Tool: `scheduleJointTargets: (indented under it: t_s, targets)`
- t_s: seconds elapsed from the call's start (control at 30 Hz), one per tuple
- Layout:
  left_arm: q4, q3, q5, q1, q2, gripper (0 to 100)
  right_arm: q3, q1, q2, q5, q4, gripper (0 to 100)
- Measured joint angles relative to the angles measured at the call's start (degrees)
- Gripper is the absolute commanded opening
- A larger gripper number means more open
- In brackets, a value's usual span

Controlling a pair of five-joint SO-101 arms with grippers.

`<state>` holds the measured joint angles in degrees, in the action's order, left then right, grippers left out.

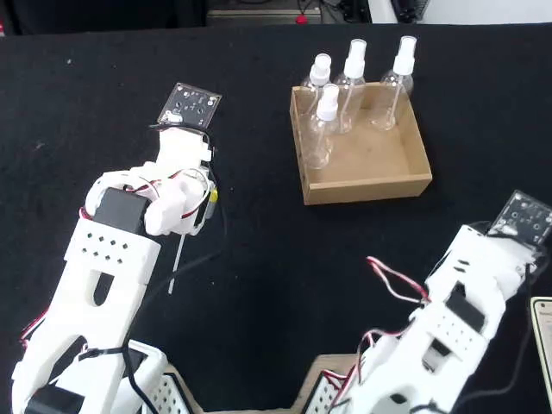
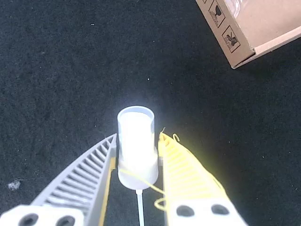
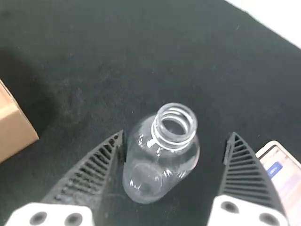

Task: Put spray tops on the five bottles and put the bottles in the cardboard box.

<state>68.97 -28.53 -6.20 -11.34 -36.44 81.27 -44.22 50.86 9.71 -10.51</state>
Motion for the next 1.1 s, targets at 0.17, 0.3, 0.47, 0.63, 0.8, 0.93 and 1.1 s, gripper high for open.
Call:
scheduleJointTargets:
  t_s: [0.17,0.3,0.47,0.63,0.8,0.93,1.1]
  targets:
    - [0.00,0.00,0.00,0.00,0.00,8,-0.35,0.00,-4.75,0.00,2.90,30.7]
    - [0.00,0.00,0.00,0.00,0.00,8,2.20,0.00,-4.75,1.58,7.82,30.7]
    - [0.00,0.00,0.00,0.00,0.00,8,3.25,0.00,-4.75,2.20,10.90,21.7]
    - [0.00,0.00,0.00,0.00,0.00,8,3.25,0.00,-4.75,2.29,10.99,10.9]
    - [0.00,0.00,0.00,0.00,0.00,8,3.25,0.00,-4.75,2.29,11.25,9.6]
    - [0.00,0.00,0.00,0.00,0.00,8,1.14,0.00,-4.48,2.29,6.42,9.6]
    - [-0.35,0.00,0.00,0.00,0.00,8,-9.93,0.26,-1.23,1.41,-15.65,9.7]
